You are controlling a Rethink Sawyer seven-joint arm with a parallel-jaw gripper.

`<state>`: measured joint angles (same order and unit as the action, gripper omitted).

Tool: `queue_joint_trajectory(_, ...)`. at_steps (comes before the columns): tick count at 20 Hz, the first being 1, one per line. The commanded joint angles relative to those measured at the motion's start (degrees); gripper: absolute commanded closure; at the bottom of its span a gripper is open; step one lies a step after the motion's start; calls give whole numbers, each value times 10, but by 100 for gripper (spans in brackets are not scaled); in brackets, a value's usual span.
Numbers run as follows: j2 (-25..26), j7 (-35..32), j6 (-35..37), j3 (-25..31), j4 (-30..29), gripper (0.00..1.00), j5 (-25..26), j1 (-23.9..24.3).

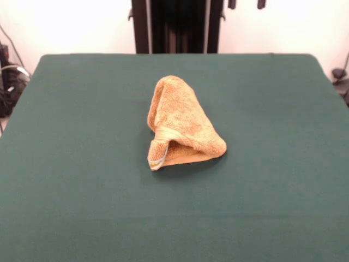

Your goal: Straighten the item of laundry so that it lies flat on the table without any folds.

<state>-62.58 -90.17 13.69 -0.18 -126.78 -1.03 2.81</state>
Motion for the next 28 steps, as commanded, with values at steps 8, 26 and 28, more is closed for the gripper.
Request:
queue_joint_trajectory(8,60,-145,-28,34,-64,0,-43,-1)
queue_joint_trajectory(26,227,-144,-175,-36,-12,0,-12,-17)
queue_joint_trajectory(28,228,-136,-181,-38,-10,0,-13,-14)
